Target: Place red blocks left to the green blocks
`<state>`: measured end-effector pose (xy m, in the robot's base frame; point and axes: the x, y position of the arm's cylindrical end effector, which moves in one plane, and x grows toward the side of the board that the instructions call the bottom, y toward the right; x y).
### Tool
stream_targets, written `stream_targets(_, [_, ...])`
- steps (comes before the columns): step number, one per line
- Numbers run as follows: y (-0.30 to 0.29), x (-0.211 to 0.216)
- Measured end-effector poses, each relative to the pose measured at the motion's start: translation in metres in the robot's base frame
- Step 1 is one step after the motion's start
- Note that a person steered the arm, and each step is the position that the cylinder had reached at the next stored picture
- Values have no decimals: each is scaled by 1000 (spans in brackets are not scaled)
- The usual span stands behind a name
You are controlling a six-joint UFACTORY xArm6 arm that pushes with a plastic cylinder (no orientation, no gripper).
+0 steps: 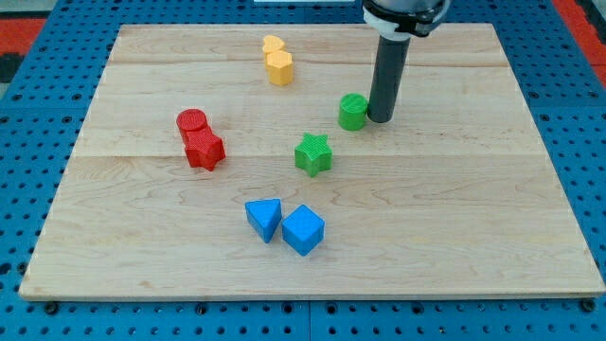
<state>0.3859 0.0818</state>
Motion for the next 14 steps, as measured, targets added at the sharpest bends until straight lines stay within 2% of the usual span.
stream_targets(1, [-70, 16])
stream_targets(2, [-54, -11])
stream_targets(3, [-14, 74])
stream_targets(4, [-48, 95])
stream_targets(5, [-85, 53])
stream_targets(6, [-76, 40])
stream_targets(7, [-43, 39])
stream_targets(8, [43, 18])
stream_targets(9, [55, -7])
stream_targets(12, [55, -48])
stream_targets(14, [55, -50])
